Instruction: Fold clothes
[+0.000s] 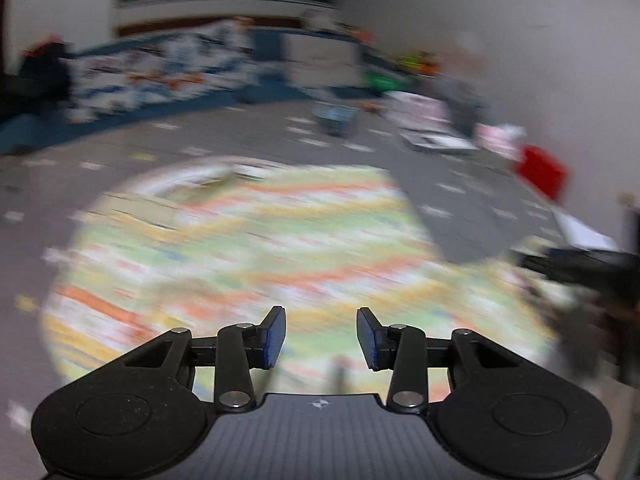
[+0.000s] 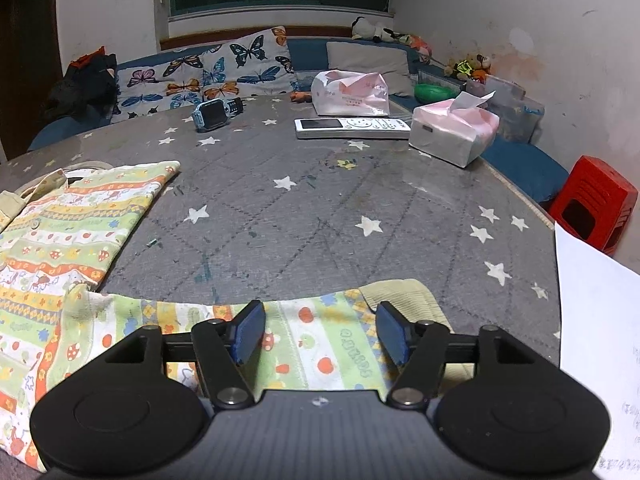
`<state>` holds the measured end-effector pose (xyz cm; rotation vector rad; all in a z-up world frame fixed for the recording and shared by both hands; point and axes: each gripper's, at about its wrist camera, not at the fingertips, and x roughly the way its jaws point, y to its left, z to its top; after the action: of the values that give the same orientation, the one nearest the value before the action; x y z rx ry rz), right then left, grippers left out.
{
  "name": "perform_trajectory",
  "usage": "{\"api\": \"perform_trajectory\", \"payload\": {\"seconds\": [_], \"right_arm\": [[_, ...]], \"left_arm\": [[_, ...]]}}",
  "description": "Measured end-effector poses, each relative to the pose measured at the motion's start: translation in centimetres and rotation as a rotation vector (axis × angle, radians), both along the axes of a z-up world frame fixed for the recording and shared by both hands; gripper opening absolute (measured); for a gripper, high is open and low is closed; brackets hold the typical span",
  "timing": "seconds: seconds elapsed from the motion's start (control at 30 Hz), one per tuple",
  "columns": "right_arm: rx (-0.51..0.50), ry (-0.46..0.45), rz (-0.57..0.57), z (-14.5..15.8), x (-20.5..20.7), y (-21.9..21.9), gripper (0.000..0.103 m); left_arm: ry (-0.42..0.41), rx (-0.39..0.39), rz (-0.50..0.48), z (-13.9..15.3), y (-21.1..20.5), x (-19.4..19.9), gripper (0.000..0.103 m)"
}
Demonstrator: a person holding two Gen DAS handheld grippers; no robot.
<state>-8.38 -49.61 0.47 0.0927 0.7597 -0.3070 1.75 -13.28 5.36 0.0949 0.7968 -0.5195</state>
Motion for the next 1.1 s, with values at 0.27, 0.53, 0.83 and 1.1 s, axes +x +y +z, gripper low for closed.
{"api": "perform_trajectory", "payload": {"seconds": [0.27, 0.53, 0.83, 1.1], "right_arm": [[-0.019, 0.007, 0.011, 0.1, 0.5, 0.6, 0.071], [-0.052, -0.024, 0.086, 1.3, 0.3, 2.5, 0.071], [-0.029, -0.089, 0.195, 3.2, 0.4, 5.4, 0.072], [-0.009, -0.11, 0.268, 3.8, 0.0, 7.9, 0.072]], "left_arm": [[-0.025, 0.107, 0.157, -1.6, 1.6, 7.5, 0.041], [-0.011, 0.169, 0.137, -3.7, 0.5, 11.2, 0.032], [-0.059, 0.139, 0.175, -3.0, 2.8, 11.4, 0.001], [-0.14, 0.008, 0.363, 1.7, 10.8, 8.2, 0.0]]}}
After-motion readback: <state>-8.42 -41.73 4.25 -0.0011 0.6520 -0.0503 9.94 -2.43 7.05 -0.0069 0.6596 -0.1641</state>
